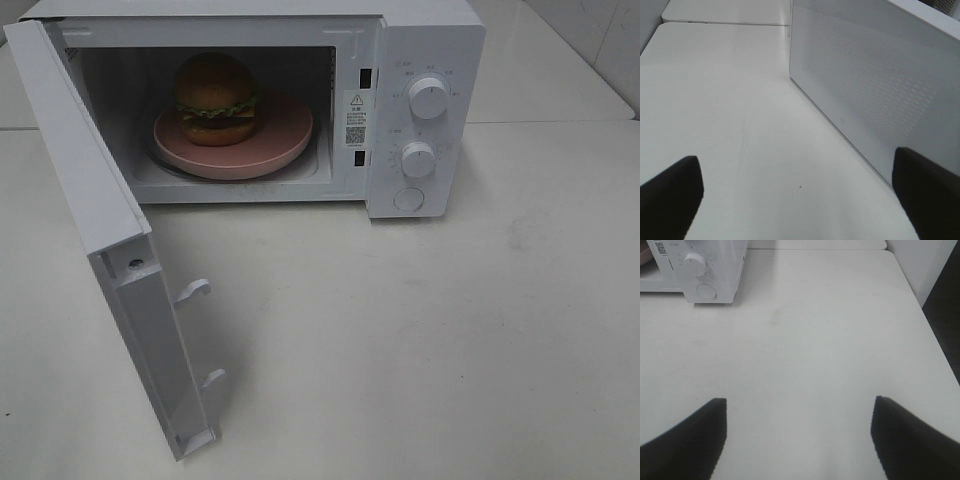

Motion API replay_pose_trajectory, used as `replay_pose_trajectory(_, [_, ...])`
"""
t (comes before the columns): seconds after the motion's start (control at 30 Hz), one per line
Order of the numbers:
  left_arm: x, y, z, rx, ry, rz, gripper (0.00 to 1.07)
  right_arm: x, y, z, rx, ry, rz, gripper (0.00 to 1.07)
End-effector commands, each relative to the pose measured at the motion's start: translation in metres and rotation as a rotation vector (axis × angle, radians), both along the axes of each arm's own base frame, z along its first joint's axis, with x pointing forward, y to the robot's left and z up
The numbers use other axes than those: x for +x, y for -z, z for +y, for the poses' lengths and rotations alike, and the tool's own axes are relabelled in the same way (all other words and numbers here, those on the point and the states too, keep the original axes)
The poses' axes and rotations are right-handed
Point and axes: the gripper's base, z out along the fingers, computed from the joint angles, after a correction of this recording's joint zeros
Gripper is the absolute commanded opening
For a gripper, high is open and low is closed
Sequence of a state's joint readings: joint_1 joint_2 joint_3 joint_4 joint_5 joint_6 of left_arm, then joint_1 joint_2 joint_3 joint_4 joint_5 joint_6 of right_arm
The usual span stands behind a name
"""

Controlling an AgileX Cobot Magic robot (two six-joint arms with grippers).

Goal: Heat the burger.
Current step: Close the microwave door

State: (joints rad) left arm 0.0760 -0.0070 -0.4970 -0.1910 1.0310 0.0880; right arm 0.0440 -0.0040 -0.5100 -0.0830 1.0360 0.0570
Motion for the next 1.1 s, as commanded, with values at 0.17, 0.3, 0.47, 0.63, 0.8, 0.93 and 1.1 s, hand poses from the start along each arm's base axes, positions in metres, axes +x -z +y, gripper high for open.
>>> replay_pose_trajectory(0.17, [-0.0028,-0.0001,-0.0001,0.003,-0.002,-0.025,0.98,-0.0035,0.0011,-0.0001,-0.005,0.005,-0.027,0.76])
replay_pose_trajectory(0.3, [-0.0028,-0.0001,-0.0001,0.003,-0.002,-0.025,0.98,-0.0035,0.0011,-0.0001,-0.005,0.005,-0.027,0.76])
replay_pose_trajectory(0.47, [-0.0028,-0.0001,-0.0001,0.003,-0.002,-0.025,0.98,-0.0035,0.0011,-0.0001,-0.005,0.005,-0.027,0.76])
replay_pose_trajectory(0.63, [-0.0028,-0.0001,-0.0001,0.003,-0.002,-0.025,0.98,-0.0035,0.0011,-0.0001,-0.005,0.005,-0.027,0.76])
replay_pose_trajectory(0.8, [-0.0028,-0.0001,-0.0002,0.002,-0.002,-0.025,0.98,-0.0035,0.0011,-0.0001,-0.005,0.005,-0.027,0.76])
replay_pose_trajectory(0.93, [-0.0028,-0.0001,-0.0002,0.002,-0.002,-0.025,0.98,-0.0035,0.0011,-0.0001,-0.005,0.005,-0.027,0.76])
replay_pose_trajectory(1.1, [-0.0028,-0.0001,-0.0002,0.002,-0.002,-0.025,0.98,-0.0035,0.0011,-0.0001,-0.005,0.005,-0.027,0.76])
